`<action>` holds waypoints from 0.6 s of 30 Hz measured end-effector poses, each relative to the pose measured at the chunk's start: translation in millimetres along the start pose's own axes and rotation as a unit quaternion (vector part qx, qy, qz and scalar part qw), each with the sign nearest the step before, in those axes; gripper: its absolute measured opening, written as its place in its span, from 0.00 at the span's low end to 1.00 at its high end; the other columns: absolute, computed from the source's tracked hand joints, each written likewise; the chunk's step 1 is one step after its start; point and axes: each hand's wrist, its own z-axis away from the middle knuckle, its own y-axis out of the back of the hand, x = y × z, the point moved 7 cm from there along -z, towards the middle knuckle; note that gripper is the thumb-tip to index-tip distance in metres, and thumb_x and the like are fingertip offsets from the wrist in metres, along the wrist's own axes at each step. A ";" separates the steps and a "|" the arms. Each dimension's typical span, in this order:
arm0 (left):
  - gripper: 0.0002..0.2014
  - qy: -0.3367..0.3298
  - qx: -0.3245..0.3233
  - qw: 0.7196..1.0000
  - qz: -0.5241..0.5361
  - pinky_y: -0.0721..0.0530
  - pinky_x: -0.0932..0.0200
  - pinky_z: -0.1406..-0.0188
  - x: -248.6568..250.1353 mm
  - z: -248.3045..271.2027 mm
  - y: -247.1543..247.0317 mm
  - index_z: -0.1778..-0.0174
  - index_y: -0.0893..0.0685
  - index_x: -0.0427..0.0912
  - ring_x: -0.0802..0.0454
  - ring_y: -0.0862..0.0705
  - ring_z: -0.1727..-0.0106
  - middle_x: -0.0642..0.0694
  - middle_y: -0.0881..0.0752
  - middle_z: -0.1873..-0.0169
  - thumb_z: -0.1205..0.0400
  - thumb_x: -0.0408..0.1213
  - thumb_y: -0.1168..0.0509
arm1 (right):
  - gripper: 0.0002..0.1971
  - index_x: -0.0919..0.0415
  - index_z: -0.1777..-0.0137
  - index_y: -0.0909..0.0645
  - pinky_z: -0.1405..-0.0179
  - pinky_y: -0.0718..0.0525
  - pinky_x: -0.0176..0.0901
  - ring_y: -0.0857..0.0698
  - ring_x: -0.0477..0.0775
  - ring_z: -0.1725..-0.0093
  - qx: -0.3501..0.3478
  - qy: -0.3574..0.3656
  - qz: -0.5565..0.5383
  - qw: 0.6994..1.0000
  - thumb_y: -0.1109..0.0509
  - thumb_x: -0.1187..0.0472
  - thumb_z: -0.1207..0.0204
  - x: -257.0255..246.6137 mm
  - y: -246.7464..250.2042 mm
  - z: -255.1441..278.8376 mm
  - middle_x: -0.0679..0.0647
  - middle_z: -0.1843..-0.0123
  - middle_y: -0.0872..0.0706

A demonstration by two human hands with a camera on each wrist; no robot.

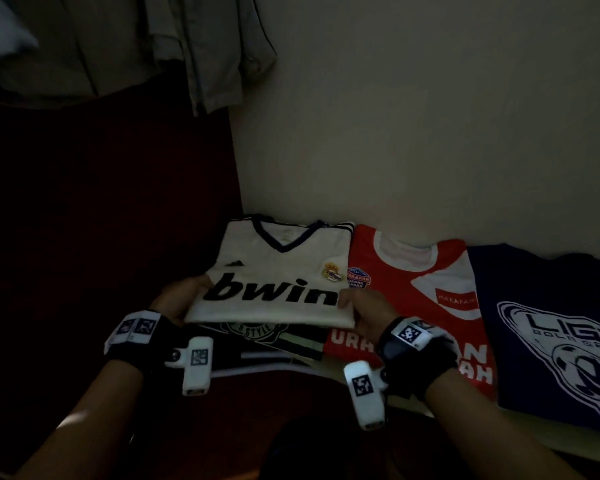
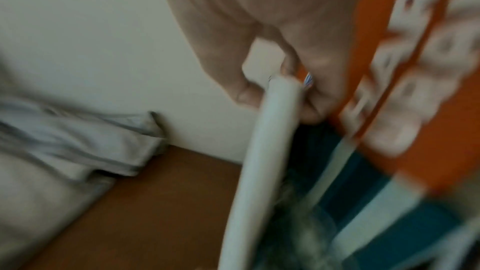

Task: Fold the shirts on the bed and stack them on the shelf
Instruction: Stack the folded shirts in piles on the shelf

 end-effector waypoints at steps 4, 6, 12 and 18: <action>0.14 0.018 -0.047 0.998 -0.030 0.16 0.40 0.42 -10.6 -4.3 -19.5 0.43 0.16 0.34 0.36 0.15 0.46 0.32 0.14 0.43 0.20 0.39 0.29 | 0.12 0.76 0.46 0.19 0.62 0.16 0.55 0.15 0.65 0.61 0.009 -0.045 0.044 0.998 0.28 0.70 0.28 5.6 7.4 -11.8 0.71 0.52 0.15; 0.27 -0.005 -0.016 0.999 -0.043 0.15 0.36 0.41 -7.7 -23.8 -11.4 0.37 0.17 0.38 0.36 0.15 0.44 0.34 0.15 0.39 0.30 0.47 0.22 | 0.22 0.77 0.40 0.20 0.54 0.17 0.60 0.17 0.66 0.56 0.018 -0.044 0.055 0.997 0.22 0.65 0.30 4.3 8.3 -21.6 0.71 0.51 0.15; 0.43 -0.025 0.015 0.994 -0.105 0.17 0.46 0.44 17.3 -36.2 -15.9 0.23 0.28 0.40 0.36 0.19 0.37 0.37 0.21 0.31 0.32 0.48 0.19 | 0.23 0.73 0.39 0.20 0.52 0.13 0.62 0.12 0.68 0.49 -0.027 -0.068 0.074 0.995 0.20 0.62 0.30 -9.5 -2.2 -31.7 0.68 0.46 0.12; 0.31 -0.058 -0.054 0.991 -0.111 0.16 0.43 0.44 44.6 -44.8 -38.7 0.24 0.28 0.42 0.37 0.17 0.40 0.36 0.21 0.31 0.23 0.32 0.26 | 0.18 0.73 0.40 0.17 0.48 0.13 0.65 0.13 0.72 0.46 -0.023 -0.046 0.049 0.997 0.25 0.73 0.31 -15.5 0.4 -49.2 0.71 0.43 0.13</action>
